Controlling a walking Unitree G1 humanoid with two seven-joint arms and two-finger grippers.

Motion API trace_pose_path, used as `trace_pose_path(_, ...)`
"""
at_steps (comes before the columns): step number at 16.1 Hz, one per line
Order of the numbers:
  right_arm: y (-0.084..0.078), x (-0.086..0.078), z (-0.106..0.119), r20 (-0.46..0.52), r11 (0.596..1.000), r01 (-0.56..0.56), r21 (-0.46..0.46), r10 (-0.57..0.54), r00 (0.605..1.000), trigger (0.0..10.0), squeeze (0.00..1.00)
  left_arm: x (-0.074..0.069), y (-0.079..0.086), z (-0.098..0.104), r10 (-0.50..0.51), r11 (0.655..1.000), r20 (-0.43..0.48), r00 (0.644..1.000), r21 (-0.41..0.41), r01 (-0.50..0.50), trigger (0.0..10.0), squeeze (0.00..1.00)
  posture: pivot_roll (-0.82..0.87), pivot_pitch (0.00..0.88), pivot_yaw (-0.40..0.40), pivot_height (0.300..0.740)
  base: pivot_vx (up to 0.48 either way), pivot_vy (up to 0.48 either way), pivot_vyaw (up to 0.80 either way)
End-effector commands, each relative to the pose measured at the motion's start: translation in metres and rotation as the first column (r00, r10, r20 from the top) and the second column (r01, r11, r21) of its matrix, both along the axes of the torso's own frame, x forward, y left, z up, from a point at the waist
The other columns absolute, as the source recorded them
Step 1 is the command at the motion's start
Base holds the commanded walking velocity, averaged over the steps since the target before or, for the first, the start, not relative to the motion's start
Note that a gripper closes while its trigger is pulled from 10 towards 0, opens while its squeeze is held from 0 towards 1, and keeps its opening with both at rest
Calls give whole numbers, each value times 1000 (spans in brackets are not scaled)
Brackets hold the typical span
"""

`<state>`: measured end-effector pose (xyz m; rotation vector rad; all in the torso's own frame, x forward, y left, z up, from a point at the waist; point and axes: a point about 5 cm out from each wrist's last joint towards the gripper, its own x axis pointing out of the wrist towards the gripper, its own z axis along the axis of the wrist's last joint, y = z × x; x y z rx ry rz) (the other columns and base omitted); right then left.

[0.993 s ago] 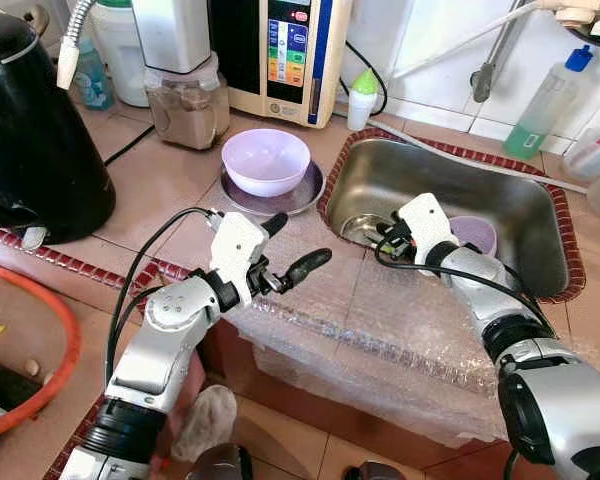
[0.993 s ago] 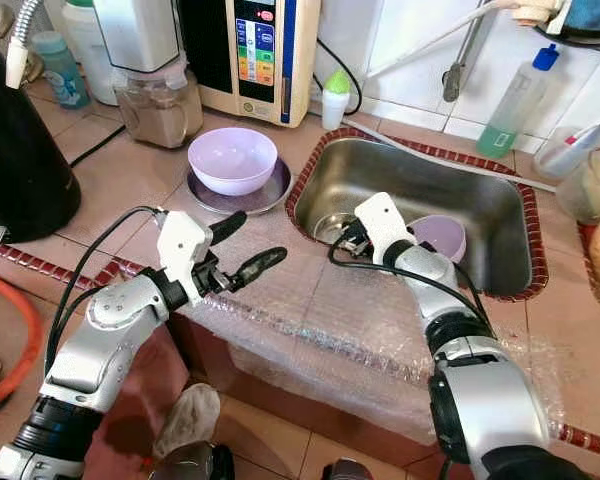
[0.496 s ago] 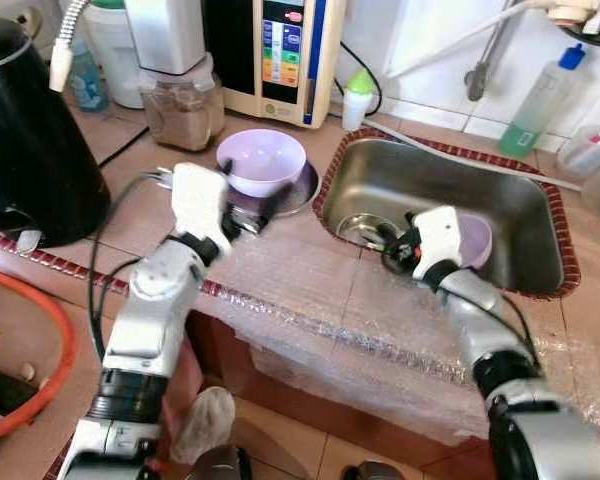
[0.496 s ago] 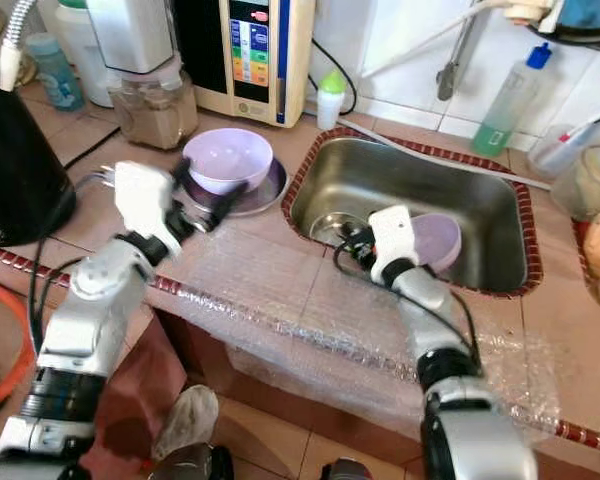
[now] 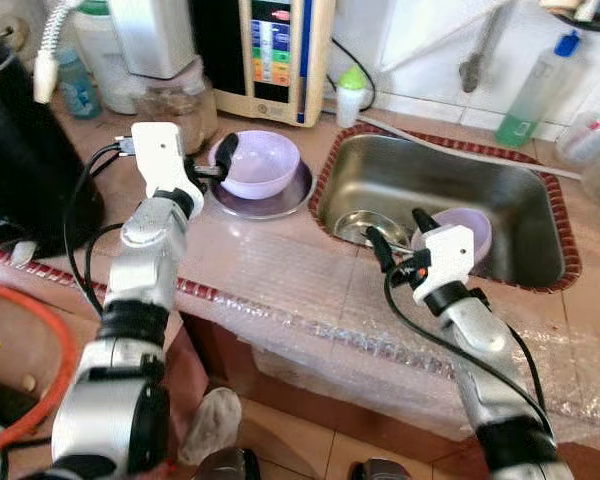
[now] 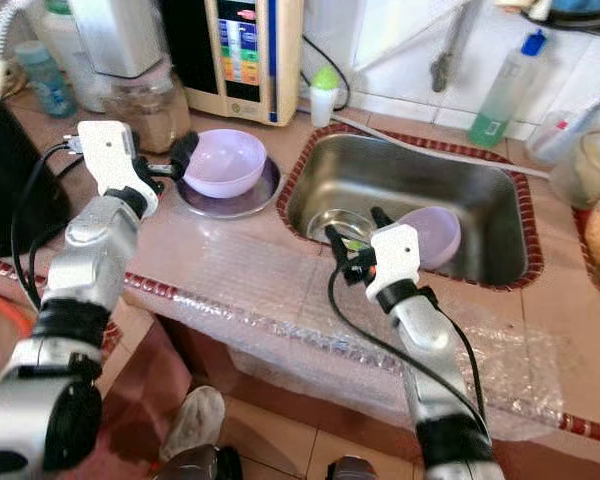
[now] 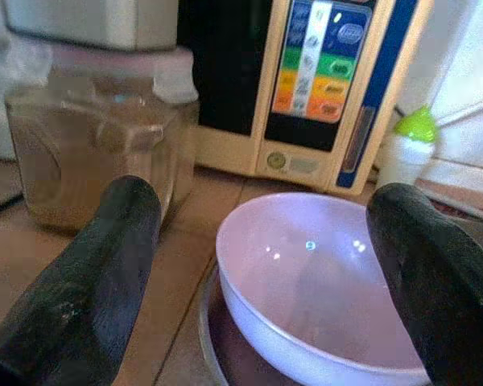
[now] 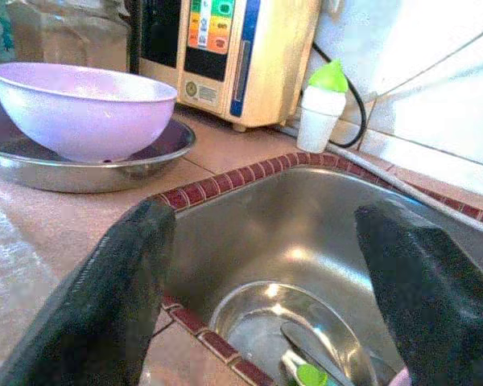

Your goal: Kitchen organization

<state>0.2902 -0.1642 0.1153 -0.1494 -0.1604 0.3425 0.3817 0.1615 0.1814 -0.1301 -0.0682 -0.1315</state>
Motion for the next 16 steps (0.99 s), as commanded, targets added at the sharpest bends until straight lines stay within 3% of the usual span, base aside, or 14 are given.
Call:
trace_pose_path(1,-1,-4,5,2,1000,-3,-14,3,1000,10000,1000,5,0,1,10,1000,-18,1000,-7,-10,10000,1000,-198,72,73,740,0,0,0)
trace_pose_path(2,3,-10,9,3,1000,-27,-3,27,1000,10000,906,10,-1,-4,2,1000,-73,997,-23,-4,10000,1000,-203,76,75,740,0,0,0)
trace_pose_path(3,8,-17,17,18,998,-66,-2,66,998,10000,0,12,-2,-9,-1,999,-112,994,-42,-4,10000,1000,-215,84,80,740,0,0,0)
trace_pose_path(5,12,-27,27,33,995,-100,-13,101,994,10000,0,15,-6,-15,-15,997,-156,988,-72,4,10000,1000,-234,98,81,740,0,0,0)
trace_pose_path(6,13,-34,30,30,994,-110,-20,111,993,10000,0,16,-10,-19,-21,997,-188,982,-82,6,10000,847,-241,107,79,740,0,0,0)
trace_pose_path(7,15,-40,31,21,993,-116,-22,116,993,10000,0,16,-13,-21,-36,994,-205,978,-104,15,10000,839,-248,115,77,740,0,0,0)
trace_pose_path(8,14,-44,31,15,993,-115,-20,115,993,10000,0,17,-15,-22,-42,994,-208,977,-109,20,10000,604,-255,126,71,740,0,0,0)
trace_pose_path(9,14,-51,31,-12,994,-108,-22,108,994,10000,0,18,-17,-21,-41,994,-206,978,-105,20,6000,0,-268,140,63,740,0,0,0)
trace_pose_path(10,14,-55,31,-26,994,-107,-25,106,994,10000,0,19,-18,-21,-40,994,-207,978,-107,18,941,0,-273,146,60,740,0,0,0)
trace_pose_path(11,14,-58,32,-39,994,-107,-26,106,994,10000,0,20,-17,-21,-35,994,-210,977,-112,12,0,0,-280,154,54,740,0,0,0)
trace_pose_path(16,17,-64,36,-77,992,-115,-42,112,991,10000,0,20,-16,-26,-21,985,-254,967,-173,-24,0,0,-291,162,32,740,0,0,0)
